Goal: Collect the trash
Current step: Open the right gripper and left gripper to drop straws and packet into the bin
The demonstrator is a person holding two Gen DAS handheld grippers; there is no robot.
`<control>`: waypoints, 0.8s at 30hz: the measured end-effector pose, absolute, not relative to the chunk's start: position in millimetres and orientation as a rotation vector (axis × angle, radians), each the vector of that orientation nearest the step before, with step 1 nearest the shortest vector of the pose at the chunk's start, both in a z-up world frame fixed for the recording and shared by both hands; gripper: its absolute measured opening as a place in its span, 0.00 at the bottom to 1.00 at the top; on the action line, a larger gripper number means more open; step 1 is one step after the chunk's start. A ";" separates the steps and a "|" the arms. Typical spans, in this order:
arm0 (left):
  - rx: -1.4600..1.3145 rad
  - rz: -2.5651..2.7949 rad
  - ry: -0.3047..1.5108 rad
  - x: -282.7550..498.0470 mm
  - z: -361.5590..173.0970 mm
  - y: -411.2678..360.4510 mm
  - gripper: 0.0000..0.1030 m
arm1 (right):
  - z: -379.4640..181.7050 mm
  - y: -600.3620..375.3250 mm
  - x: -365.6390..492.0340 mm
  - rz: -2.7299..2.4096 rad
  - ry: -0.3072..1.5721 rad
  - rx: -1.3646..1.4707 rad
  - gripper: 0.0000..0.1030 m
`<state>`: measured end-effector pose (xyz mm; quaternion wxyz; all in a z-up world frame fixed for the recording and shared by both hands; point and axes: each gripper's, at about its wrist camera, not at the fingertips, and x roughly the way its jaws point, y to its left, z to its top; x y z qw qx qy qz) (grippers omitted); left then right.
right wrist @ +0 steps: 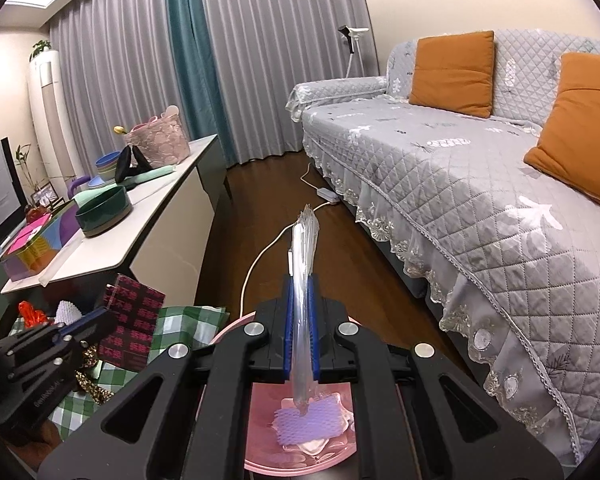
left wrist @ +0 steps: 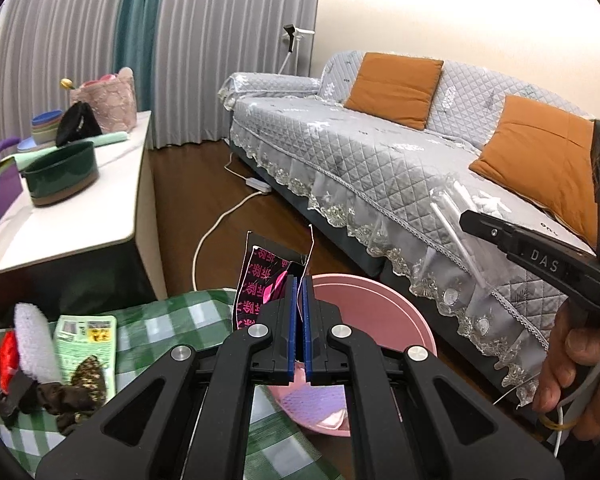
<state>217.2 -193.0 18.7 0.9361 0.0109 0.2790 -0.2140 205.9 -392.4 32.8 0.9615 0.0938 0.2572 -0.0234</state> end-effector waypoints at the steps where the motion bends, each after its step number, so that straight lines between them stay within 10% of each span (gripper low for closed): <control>1: 0.024 -0.440 0.574 218.5 17.2 -194.9 0.02 | 32.3 -393.3 206.6 -0.049 0.523 0.192 0.07; 13: 0.022 -0.454 0.602 230.6 9.9 -203.6 0.03 | 29.4 -394.0 209.1 -0.049 0.530 0.196 0.07; 15: 0.020 -0.464 0.606 232.2 11.0 -204.8 0.03 | 29.4 -394.3 209.0 -0.056 0.530 0.194 0.11; 19: -0.005 -0.446 0.624 236.7 10.6 -200.0 0.14 | 28.7 -402.0 208.2 -0.109 0.523 0.207 0.50; 24: -0.010 -0.430 0.617 230.8 15.6 -189.2 0.14 | 28.9 -403.8 207.5 -0.111 0.522 0.215 0.50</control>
